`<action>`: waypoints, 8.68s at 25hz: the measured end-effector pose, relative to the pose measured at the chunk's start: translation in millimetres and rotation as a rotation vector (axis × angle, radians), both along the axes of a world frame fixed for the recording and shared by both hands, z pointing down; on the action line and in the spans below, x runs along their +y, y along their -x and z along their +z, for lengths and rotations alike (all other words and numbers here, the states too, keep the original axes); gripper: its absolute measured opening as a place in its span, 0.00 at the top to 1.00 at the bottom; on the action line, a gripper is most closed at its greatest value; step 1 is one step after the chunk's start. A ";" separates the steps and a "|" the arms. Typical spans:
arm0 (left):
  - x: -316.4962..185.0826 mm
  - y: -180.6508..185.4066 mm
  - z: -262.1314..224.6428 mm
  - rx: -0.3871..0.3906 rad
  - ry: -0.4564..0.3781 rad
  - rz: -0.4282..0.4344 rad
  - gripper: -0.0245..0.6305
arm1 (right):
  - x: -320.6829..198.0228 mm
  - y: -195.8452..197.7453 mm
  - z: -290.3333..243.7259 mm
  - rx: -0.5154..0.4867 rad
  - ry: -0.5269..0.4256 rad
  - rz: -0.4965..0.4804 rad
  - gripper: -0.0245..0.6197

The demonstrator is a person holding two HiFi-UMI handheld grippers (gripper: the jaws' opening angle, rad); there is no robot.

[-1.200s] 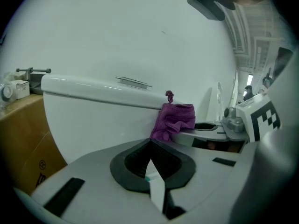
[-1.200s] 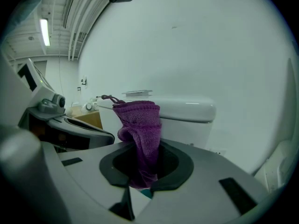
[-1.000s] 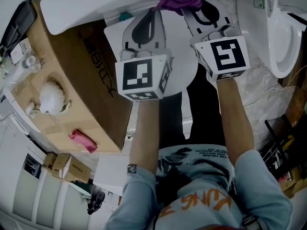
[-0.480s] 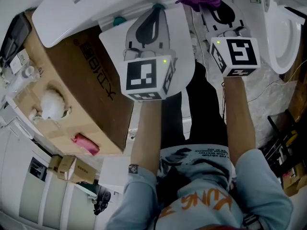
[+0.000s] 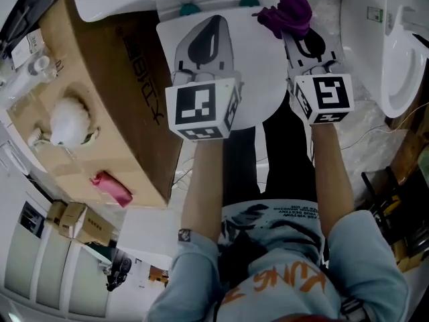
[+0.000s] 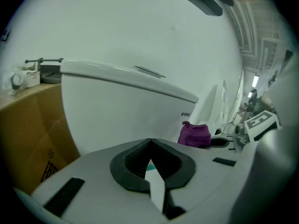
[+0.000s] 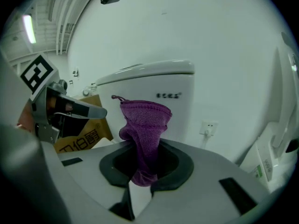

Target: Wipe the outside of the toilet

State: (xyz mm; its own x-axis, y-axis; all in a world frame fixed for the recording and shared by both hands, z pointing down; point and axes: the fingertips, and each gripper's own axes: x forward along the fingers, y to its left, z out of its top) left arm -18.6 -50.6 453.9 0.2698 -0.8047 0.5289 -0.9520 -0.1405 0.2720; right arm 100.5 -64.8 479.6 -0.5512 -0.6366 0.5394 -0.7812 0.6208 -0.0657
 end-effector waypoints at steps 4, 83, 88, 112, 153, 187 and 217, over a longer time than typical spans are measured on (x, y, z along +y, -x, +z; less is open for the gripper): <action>21.0 47.1 5.6 -0.008 0.017 -0.075 0.93 | 21.8 72.4 -3.2 -0.036 0.004 -0.138 0.85; -6.6 -3.3 39.3 0.003 0.089 -0.033 0.92 | -34.8 66.9 5.2 -0.023 -0.047 -0.206 0.85; -18.3 -29.8 41.6 0.008 0.095 -0.012 0.93 | -42.5 38.3 7.0 -0.022 -0.035 -0.175 0.85; -46.4 -103.0 66.4 0.018 0.146 0.060 0.93 | -69.9 -60.7 33.7 0.033 0.008 -0.100 0.84; 86.2 181.8 119.6 0.079 0.233 -0.436 0.93 | 27.6 298.2 81.5 0.104 -0.006 -0.623 0.85; 82.9 134.9 125.4 0.052 0.288 -0.379 0.92 | 6.1 235.2 141.5 0.341 -0.088 -0.613 0.86; 21.6 -7.0 128.5 0.043 0.301 -0.149 0.92 | -34.7 70.6 146.3 0.314 0.022 -0.422 0.85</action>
State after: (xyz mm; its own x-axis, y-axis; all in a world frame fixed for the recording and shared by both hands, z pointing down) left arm -11.6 -29.0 582.4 0.1883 -0.6464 0.7394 -0.9427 0.0922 0.3206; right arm 29.9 -99.5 625.9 -0.5668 -0.3807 0.7306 -0.4473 0.8869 0.1152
